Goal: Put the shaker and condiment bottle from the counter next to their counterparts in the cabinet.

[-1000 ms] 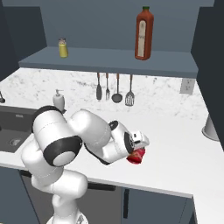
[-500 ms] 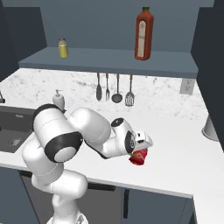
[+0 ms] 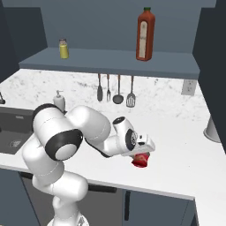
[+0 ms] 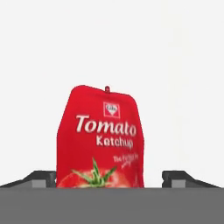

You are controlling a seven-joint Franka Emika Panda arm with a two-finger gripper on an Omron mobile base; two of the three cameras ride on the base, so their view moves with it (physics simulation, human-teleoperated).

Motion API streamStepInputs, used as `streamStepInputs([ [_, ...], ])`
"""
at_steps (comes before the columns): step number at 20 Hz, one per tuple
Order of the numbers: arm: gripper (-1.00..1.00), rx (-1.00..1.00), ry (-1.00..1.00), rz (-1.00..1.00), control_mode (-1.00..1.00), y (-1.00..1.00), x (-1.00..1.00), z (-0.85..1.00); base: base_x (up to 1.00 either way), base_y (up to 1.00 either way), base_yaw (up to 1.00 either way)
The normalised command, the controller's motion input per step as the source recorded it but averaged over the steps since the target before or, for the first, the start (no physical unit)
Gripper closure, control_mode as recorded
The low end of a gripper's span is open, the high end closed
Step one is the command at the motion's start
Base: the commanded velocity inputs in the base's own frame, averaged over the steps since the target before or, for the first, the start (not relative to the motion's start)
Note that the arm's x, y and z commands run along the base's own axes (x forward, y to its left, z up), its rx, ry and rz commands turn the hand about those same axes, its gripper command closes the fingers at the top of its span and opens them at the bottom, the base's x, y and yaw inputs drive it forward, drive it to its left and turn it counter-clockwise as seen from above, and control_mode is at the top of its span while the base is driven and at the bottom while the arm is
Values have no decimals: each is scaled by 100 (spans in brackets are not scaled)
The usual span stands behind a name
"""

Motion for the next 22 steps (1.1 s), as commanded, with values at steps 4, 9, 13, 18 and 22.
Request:
streamStepInputs([
  [4,100,0,0,-9,-100,-19,0,-43,0,0,0],
  [9,100,0,0,0,-100,-10,0,-20,0,0,0],
  [13,100,0,0,0,-100,-12,-10,2,0,0,0],
  [18,100,0,-3,0,-100,-4,-23,37,0,0,0],
  [22,100,-3,-4,0,-100,0,-28,67,0,0,0],
])
